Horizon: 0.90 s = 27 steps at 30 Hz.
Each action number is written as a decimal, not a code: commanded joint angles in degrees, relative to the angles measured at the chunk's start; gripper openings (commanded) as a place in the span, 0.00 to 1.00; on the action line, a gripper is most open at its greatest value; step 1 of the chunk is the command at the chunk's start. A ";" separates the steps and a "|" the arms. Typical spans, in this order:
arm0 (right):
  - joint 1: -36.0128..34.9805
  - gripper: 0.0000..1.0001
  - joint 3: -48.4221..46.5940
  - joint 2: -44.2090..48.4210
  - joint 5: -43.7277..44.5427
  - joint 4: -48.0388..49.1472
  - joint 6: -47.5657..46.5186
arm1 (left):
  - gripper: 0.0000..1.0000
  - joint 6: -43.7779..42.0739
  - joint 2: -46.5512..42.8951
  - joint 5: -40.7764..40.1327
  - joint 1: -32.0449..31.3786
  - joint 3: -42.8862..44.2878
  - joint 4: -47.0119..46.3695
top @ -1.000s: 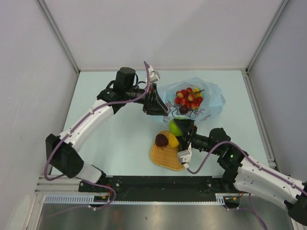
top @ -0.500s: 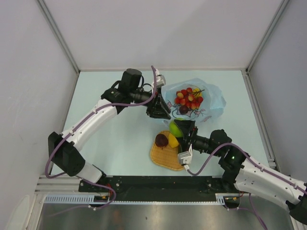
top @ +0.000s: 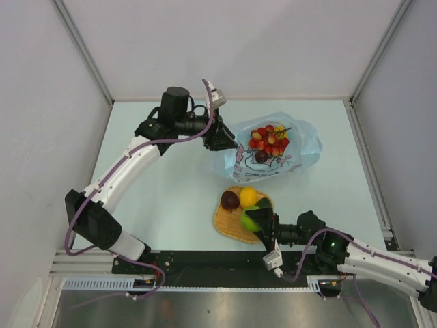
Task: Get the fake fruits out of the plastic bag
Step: Place the fake fruit on the plate.
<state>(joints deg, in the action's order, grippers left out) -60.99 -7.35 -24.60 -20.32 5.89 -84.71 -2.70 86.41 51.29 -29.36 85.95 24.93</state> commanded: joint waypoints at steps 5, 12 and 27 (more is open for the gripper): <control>-7.82 0.43 3.84 -3.70 4.76 6.15 -0.28 | 0.50 1.82 -3.62 -0.31 0.01 -2.71 -3.31; -10.64 0.42 5.68 -8.18 8.18 6.94 -0.81 | 0.50 1.82 -6.78 -0.40 0.19 -6.49 -3.83; -11.25 0.89 2.96 -6.87 7.05 -5.26 1.03 | 0.52 2.26 -7.49 0.04 1.24 -8.52 -5.33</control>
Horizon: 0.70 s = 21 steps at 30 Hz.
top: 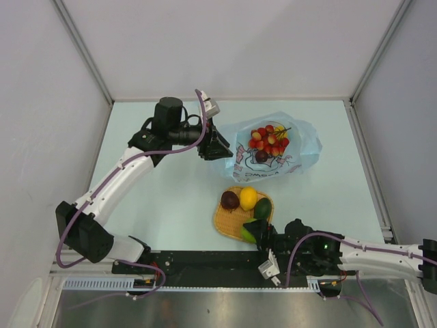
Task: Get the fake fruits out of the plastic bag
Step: Place the fake fruit on the plate.
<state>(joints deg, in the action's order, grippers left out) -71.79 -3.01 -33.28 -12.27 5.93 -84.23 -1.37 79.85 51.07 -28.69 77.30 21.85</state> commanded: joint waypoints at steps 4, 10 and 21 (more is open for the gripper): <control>-0.46 0.96 -2.00 2.87 -1.26 -8.48 1.34 | 0.52 0.93 -0.32 0.70 0.56 0.31 -2.60; -0.37 0.98 -3.75 3.65 0.05 -10.85 2.05 | 0.54 1.01 0.13 0.79 0.56 0.57 -2.34; 0.16 0.98 -18.25 12.98 8.65 -24.83 8.28 | 0.71 0.93 -2.51 -7.73 0.56 -1.62 -0.84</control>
<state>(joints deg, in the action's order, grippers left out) -71.77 -15.05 -21.61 -9.26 -15.55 -80.03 -0.93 79.79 48.23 -28.56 77.08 21.52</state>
